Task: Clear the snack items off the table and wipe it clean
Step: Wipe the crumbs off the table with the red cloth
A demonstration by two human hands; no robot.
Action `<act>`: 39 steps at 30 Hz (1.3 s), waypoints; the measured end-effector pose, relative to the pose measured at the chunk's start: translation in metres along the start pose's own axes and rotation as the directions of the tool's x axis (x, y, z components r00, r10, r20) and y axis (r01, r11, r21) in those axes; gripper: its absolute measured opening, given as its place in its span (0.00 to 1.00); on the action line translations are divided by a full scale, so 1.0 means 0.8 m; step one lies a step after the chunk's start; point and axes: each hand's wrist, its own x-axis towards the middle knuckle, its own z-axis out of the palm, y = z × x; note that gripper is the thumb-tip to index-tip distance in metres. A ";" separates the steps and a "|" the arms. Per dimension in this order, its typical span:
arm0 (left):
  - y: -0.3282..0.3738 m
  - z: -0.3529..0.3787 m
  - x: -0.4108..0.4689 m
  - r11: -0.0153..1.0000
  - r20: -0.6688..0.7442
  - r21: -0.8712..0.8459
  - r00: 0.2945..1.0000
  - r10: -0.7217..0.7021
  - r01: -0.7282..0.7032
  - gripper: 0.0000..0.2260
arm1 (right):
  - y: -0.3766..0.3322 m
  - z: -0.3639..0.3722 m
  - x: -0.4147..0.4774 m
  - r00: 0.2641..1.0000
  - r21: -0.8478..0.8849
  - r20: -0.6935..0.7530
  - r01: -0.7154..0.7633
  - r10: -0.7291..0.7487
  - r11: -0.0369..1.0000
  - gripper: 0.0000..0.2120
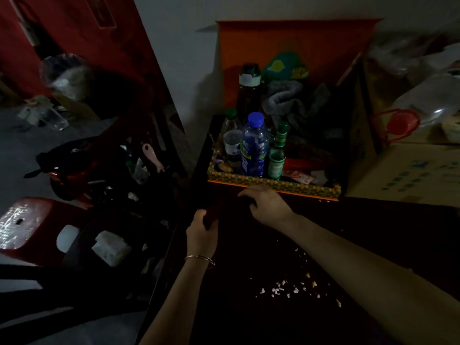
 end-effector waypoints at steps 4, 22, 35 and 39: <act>-0.040 0.018 0.006 0.996 0.035 0.020 0.996 -0.087 0.086 0.16 | 0.018 0.081 -0.004 0.979 -0.071 0.201 -0.020 0.034 0.997 0.24; -0.047 0.073 0.070 0.998 0.027 0.016 0.997 -0.067 0.066 0.16 | 0.046 0.088 0.095 0.966 -0.343 0.202 0.223 -0.160 0.912 0.24; -0.020 0.103 0.099 0.998 0.071 0.061 0.997 -0.028 0.024 0.17 | 0.079 0.074 0.086 0.992 -0.367 0.127 0.069 -0.023 0.928 0.22; -0.009 0.118 0.095 0.995 0.154 0.104 0.988 -0.008 -0.009 0.17 | 0.095 0.067 0.063 0.994 -0.358 0.099 -0.012 0.051 0.933 0.24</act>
